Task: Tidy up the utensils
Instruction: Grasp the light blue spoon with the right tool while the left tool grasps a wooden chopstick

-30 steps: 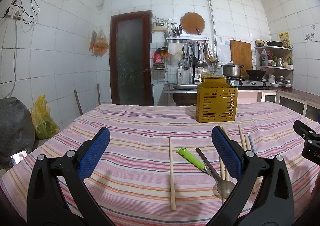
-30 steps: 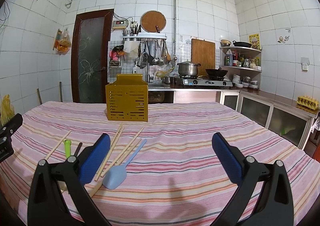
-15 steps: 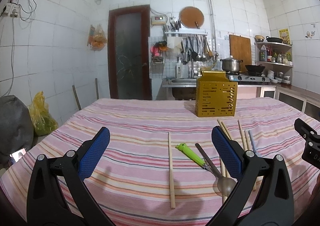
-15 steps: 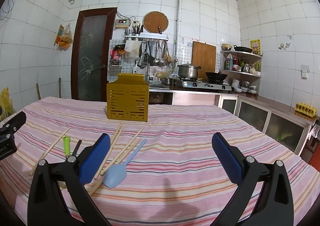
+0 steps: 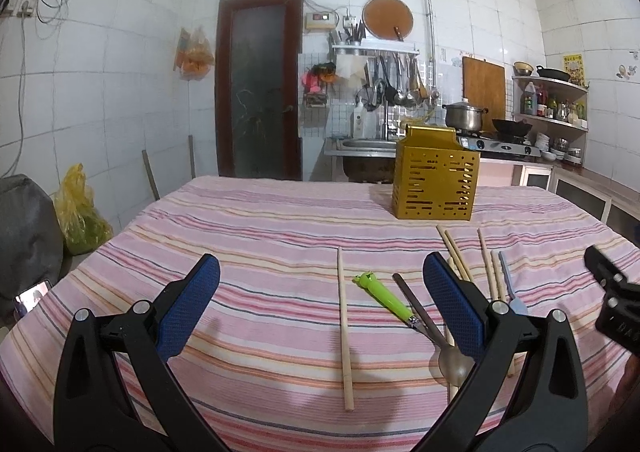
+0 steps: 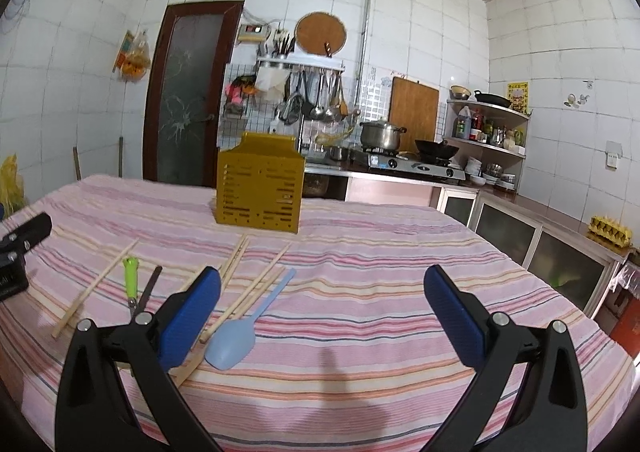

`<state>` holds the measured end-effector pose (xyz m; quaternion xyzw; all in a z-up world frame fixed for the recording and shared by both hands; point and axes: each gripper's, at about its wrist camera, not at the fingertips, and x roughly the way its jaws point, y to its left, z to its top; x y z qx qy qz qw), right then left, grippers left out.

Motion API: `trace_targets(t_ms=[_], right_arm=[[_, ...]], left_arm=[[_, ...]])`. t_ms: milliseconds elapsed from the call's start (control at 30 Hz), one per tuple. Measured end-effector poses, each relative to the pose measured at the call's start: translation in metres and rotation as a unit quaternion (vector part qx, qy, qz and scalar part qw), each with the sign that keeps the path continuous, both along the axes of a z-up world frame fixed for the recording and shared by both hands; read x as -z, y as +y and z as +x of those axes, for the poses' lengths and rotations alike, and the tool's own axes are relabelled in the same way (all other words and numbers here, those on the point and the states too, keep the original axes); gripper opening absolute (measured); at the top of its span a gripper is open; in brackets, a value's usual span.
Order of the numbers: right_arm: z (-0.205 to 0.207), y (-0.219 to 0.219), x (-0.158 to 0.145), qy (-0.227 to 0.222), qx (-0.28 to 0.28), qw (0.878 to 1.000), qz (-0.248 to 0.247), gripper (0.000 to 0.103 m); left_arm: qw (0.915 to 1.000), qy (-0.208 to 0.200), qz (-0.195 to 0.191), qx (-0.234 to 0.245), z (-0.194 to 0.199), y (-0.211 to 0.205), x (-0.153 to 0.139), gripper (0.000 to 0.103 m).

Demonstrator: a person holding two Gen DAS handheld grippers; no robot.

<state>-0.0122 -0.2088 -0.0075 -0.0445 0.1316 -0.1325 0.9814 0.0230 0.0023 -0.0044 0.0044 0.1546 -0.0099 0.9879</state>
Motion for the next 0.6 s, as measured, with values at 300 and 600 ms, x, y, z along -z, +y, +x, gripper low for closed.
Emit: trace_targets(t_ms=[300, 600], right_arm=[[0.042, 0.005, -0.015, 0.032, -0.003, 0.999, -0.001, 0.099], [0.125, -0.003, -0.002, 0.143, 0.009, 0.989, 0.025, 0.099]], left_arm=[[0.9975, 0.068, 0.010, 0.015, 0.047, 0.003, -0.012, 0.098], [0.9942, 0.096, 0.024, 0.042, 0.110, 0.000, -0.024, 0.098]])
